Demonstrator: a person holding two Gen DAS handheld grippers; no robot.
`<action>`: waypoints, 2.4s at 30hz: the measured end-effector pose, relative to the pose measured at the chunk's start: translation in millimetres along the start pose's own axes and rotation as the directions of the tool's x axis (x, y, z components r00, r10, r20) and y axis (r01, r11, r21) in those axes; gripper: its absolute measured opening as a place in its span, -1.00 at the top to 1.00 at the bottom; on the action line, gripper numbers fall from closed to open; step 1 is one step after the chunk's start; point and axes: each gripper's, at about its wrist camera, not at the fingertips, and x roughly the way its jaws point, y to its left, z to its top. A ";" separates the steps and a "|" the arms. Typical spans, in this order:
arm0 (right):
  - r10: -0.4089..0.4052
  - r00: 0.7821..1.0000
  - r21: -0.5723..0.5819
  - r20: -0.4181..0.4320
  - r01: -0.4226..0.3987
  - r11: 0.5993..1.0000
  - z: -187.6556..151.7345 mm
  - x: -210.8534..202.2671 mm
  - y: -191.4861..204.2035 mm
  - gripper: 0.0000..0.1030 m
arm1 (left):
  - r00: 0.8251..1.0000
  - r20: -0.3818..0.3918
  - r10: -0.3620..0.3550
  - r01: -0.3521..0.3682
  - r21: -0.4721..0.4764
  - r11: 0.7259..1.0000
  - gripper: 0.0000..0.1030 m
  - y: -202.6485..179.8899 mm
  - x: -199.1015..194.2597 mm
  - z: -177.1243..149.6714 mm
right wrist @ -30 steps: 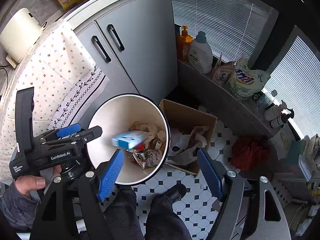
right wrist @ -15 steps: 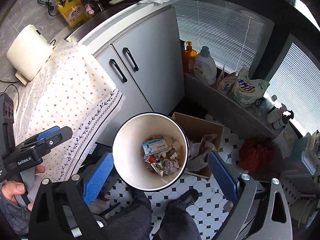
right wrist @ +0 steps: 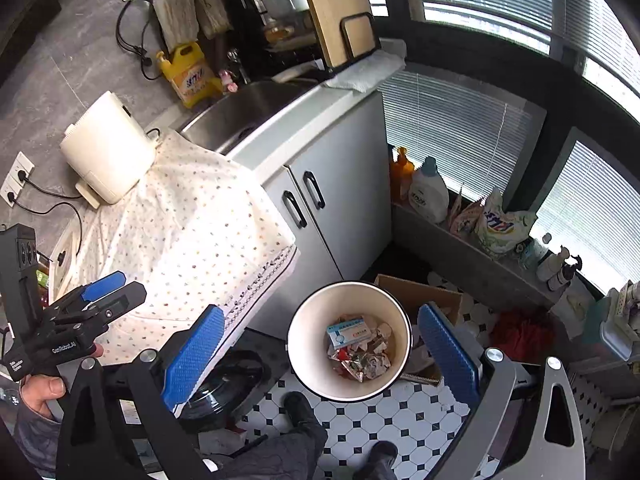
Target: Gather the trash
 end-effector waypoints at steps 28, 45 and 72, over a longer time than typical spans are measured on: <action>0.282 0.938 -0.323 0.202 -0.208 0.923 -45.6 -163.9 62.3 -0.85 | 0.873 0.374 0.314 -0.258 -0.193 0.947 -0.88 -74.1 -232.1 -99.6; 0.396 0.893 -0.397 0.216 -0.290 0.871 -63.7 -179.3 106.6 -0.85 | 0.787 0.423 0.450 -0.356 -0.284 0.890 -0.88 -67.1 -289.9 -128.6; 0.414 0.884 -0.427 0.216 -0.296 0.854 -73.7 -178.3 127.5 -0.85 | 0.764 0.438 0.475 -0.357 -0.327 0.875 -0.88 -66.1 -300.8 -136.1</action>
